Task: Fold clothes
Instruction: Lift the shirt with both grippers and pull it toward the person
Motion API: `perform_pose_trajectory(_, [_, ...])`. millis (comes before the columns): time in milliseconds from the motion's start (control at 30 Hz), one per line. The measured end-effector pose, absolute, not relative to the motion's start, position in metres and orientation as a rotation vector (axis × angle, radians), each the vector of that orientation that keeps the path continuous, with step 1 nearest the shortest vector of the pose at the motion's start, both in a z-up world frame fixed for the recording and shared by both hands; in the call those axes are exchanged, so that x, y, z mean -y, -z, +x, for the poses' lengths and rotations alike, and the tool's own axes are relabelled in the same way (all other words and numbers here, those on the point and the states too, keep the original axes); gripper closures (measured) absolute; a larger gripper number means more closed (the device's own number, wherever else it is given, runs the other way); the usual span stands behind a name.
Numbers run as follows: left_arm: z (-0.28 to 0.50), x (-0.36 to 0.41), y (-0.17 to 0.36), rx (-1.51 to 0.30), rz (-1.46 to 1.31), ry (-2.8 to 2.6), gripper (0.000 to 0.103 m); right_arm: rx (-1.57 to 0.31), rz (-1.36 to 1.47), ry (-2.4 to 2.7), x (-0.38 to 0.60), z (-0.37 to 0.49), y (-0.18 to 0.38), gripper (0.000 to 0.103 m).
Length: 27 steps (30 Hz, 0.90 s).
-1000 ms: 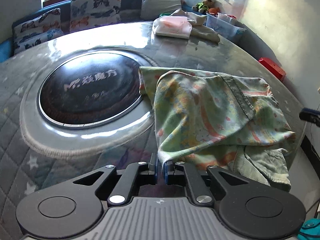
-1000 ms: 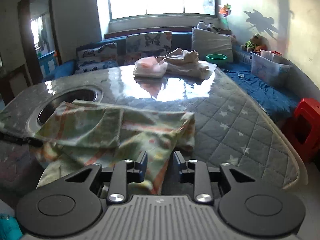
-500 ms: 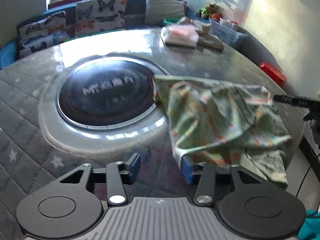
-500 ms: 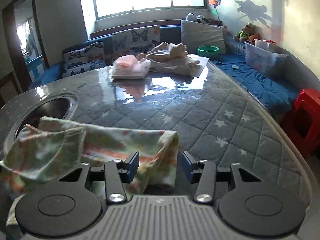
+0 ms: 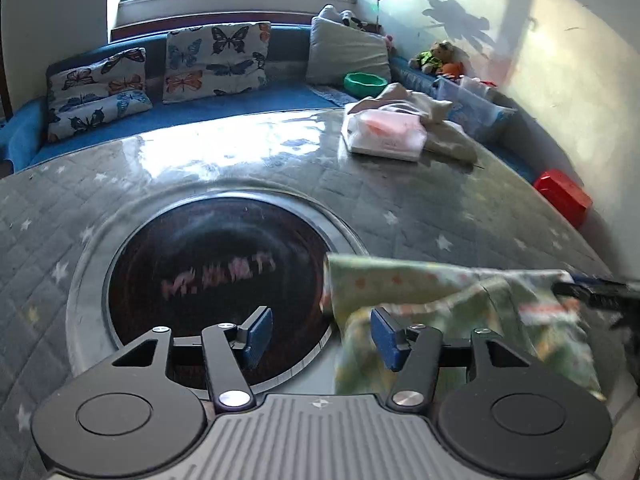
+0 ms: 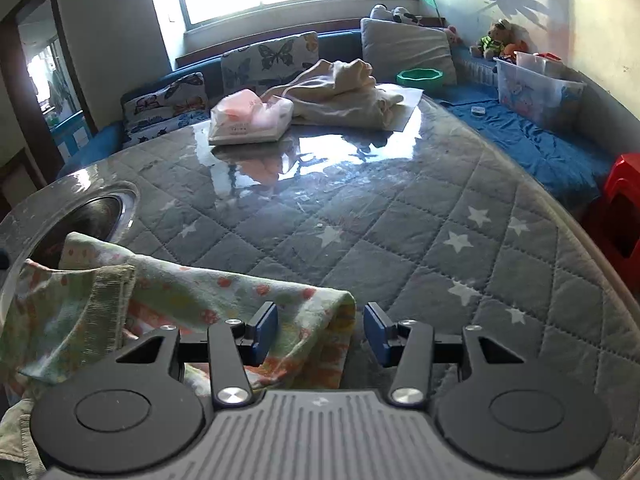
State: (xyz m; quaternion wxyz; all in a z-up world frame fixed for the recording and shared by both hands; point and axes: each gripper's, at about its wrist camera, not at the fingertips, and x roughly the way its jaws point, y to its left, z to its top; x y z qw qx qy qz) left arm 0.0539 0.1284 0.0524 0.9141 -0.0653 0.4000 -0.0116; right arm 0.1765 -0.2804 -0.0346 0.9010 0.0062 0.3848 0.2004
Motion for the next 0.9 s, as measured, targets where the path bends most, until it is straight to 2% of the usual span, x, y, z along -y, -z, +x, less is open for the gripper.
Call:
perform_pose_trajectory(167, [0.098,-0.123,-0.034,-0.859,-0.136,0.034,0.043,-0.802,0.022,-0.417,0.279,0.181,0.039,0.054])
perform_pose_trajectory(300, [0.12,-0.117,-0.021,-0.874,-0.14,0.048,0.037,-0.805,0.031,-0.42,0.278,0.184,0.039,0.054])
perform_pose_trajectory(500, [0.139,-0.11,-0.008,-0.876,-0.163,0.056,0.039,-0.799,0.029,-0.416,0.276,0.187,0.04,0.058])
perform_pose_trajectory(567, [0.142,-0.108,-0.005,-0.879,-0.163,0.079,0.045,-0.798,0.023,-0.419,0.274,0.187,0.04,0.067])
perform_pose_trajectory(667, [0.142,-0.104,-0.005,-0.88,-0.157,0.101,0.071,-0.795,0.026,-0.422,0.274,0.187,0.038,0.082])
perform_pose_trajectory(700, [0.141,-0.104,-0.005,-0.879,-0.161,0.11,0.082,-0.792,0.031,-0.425,0.274,0.187,0.038,0.084])
perform_pose_trajectory(900, [0.128,-0.105,-0.014,-0.841,-0.194,0.165,0.088,-0.755,0.037,-0.437,0.273,0.177,0.029,0.092])
